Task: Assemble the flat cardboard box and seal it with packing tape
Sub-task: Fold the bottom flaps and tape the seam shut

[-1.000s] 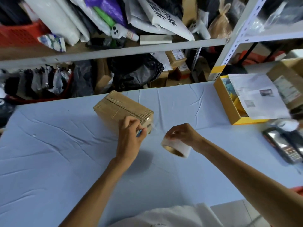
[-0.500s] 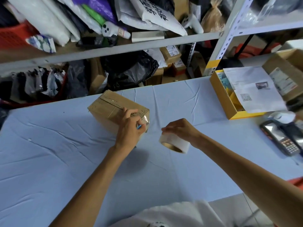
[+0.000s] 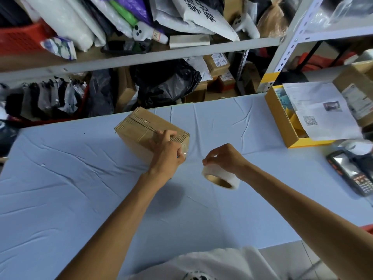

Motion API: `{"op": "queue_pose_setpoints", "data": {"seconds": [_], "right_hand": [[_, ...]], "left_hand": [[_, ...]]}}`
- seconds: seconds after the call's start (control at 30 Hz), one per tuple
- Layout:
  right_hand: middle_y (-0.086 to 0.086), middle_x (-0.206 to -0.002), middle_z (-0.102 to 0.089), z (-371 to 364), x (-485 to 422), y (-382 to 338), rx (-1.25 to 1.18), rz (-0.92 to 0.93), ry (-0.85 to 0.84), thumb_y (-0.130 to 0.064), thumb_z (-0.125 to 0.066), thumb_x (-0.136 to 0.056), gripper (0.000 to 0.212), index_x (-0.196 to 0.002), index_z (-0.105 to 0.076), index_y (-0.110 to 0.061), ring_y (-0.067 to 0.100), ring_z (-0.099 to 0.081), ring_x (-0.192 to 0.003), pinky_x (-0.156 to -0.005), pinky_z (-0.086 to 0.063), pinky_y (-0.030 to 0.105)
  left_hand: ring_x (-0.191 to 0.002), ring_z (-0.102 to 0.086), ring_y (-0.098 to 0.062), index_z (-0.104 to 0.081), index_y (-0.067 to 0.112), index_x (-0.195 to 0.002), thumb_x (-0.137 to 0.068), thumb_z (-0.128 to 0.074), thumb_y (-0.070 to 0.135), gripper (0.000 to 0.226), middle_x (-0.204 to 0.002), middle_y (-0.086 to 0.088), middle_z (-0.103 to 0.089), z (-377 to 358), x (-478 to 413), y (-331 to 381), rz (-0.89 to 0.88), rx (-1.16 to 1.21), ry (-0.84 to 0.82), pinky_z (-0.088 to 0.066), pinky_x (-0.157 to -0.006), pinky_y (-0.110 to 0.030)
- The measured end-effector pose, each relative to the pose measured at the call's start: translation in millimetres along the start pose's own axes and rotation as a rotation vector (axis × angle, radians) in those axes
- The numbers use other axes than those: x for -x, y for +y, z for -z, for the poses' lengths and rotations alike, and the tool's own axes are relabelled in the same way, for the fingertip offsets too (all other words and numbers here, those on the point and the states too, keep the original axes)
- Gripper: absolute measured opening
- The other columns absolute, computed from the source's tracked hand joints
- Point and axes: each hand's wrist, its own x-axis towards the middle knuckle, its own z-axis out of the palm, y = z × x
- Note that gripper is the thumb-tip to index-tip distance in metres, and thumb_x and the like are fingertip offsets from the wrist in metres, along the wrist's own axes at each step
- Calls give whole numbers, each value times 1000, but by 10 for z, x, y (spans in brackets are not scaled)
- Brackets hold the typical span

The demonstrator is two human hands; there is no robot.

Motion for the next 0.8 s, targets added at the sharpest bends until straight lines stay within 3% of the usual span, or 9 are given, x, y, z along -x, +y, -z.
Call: {"op": "queue_pose_setpoints", "data": {"seconds": [0.1,0.17,0.23,0.27,0.37,0.47,0.57,0.7,0.8], "right_hand": [[-9,-69,-60,11,7,-41,-10,1,-5,-27,-78,-75,13,-80,-78,-16,7,-51,-65,-56,-35,19],[-10,-69,-59,8,12,-78,18,23,-8,-28,-77,-77,12,-81,-78,-16,6,-50,-65,-55,-34,19],[-10,-73,-58,-5,2,-99,62,54,-14,-29,-75,-78,11,-80,-77,-19,9,-51,-69,-56,-35,20],[-9,-76,-58,-12,-6,-101,81,62,-12,-31,-74,-79,11,-79,-77,-20,10,-50,-71,-56,-35,20],[-7,-80,-58,-12,-13,-104,105,69,-11,-31,-73,-80,10,-79,-77,-21,9,-49,-71,-56,-35,20],[-8,-75,-58,18,-6,-67,95,55,-14,-30,-74,-78,9,-74,-75,-23,13,-50,-73,-56,-35,21],[-9,-74,-59,55,-13,-18,97,37,-6,-31,-74,-78,9,-74,-76,-23,13,-51,-74,-57,-36,21],[-9,-74,-59,52,-21,-31,98,54,-6,-30,-73,-78,9,-73,-75,-24,15,-52,-75,-57,-36,22],[-12,-69,-58,44,2,-76,79,80,-18,-29,-74,-79,9,-72,-74,-23,8,-50,-68,-56,-35,20]], "left_hand": [[-135,-23,-41,-54,15,-60,-80,-65,2,26,-141,-7,-35,4,-50,26,31,-82,-79,-26,-107,-57],[-138,-18,-40,-65,9,-82,-84,-63,6,5,-147,-6,-26,-11,-89,53,85,-155,-140,-25,-110,-56],[-139,-16,-38,-66,5,-100,-83,-66,8,17,-148,-4,-21,-57,-135,35,129,-196,-159,-23,-112,-55],[-139,-17,-38,-66,3,-100,-82,-68,9,19,-148,-4,-22,-64,-142,47,140,-182,-158,-24,-112,-55],[-137,-18,-42,-68,10,-73,-81,-70,12,8,-143,-4,-28,-33,-104,81,96,-138,-128,-26,-109,-58],[-136,-20,-45,-50,21,-53,-81,-67,8,35,-139,-8,-35,32,-52,66,73,-49,-95,-29,-104,-62],[-138,-19,-42,-38,27,-51,-79,-62,3,45,-138,-8,-39,65,-45,35,77,18,-65,-27,-104,-64],[-141,-12,-41,-51,18,-59,-79,-65,5,28,-141,-8,-37,77,-20,106,81,-5,-84,-20,-107,-64],[-140,-13,-43,-46,22,-52,-77,-67,4,37,-141,-7,-37,41,-36,116,80,-5,-61,-19,-107,-64]]}}
